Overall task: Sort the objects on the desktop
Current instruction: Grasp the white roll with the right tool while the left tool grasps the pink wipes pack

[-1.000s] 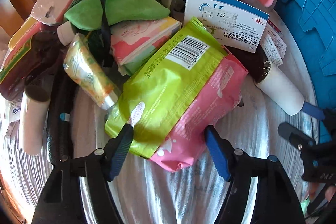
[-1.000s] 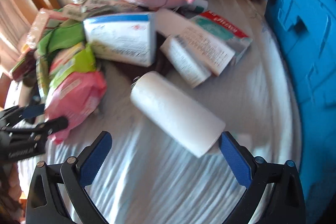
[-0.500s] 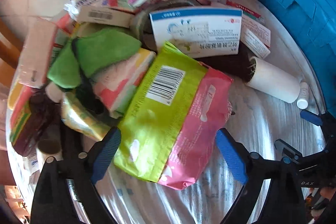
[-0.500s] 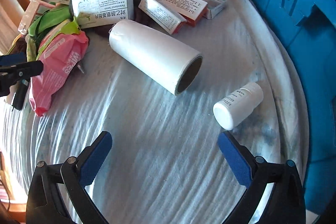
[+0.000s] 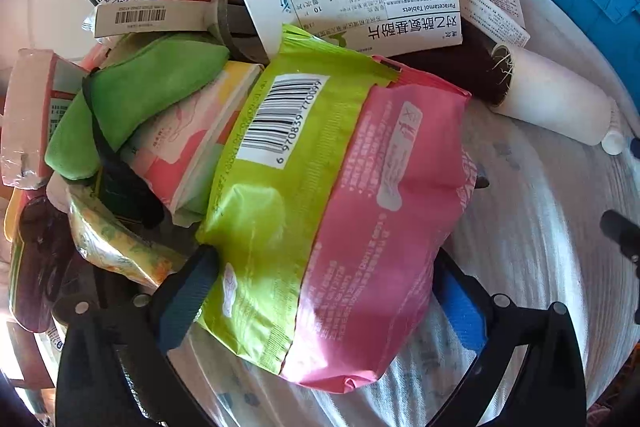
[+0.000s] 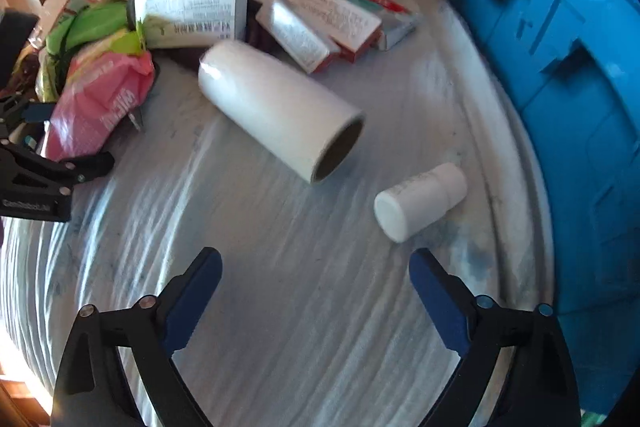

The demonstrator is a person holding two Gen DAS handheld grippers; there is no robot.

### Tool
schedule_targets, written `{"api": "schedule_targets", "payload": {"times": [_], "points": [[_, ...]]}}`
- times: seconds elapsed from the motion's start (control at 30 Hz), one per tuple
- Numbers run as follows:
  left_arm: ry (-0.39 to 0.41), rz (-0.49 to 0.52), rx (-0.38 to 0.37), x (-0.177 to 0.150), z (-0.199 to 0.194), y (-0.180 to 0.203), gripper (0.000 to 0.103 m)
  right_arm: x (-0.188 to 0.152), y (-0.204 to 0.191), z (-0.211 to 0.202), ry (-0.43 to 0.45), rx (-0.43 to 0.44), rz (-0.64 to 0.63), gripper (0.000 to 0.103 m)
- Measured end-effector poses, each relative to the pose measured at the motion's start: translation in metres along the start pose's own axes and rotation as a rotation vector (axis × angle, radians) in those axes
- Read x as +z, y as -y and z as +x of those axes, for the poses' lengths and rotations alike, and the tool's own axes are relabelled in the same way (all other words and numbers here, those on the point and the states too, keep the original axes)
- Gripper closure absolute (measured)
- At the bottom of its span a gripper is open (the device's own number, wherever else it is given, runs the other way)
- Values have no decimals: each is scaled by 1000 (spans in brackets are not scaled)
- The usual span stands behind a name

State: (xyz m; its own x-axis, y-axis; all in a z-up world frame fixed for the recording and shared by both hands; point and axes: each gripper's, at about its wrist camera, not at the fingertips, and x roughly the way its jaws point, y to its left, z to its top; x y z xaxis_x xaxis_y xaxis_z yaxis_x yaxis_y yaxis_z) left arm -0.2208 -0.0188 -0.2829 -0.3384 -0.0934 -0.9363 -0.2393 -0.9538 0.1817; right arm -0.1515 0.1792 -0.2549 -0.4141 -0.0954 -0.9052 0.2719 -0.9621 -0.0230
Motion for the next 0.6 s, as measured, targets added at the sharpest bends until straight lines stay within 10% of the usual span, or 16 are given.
{"api": "schedule_targets", "payload": {"times": [0.3, 0.43, 0.6], "points": [[-76, -265, -16, -2, -25, -29, 37, 55, -6, 7, -7, -23, -146, 22], [-106, -309, -84, -14, -39, -36, 40, 32, -14, 39, -118, -13, -168, 47], [-117, -292, -64, -7, -35, -40, 37, 22, -24, 30, -154, 76, -194, 49]]}}
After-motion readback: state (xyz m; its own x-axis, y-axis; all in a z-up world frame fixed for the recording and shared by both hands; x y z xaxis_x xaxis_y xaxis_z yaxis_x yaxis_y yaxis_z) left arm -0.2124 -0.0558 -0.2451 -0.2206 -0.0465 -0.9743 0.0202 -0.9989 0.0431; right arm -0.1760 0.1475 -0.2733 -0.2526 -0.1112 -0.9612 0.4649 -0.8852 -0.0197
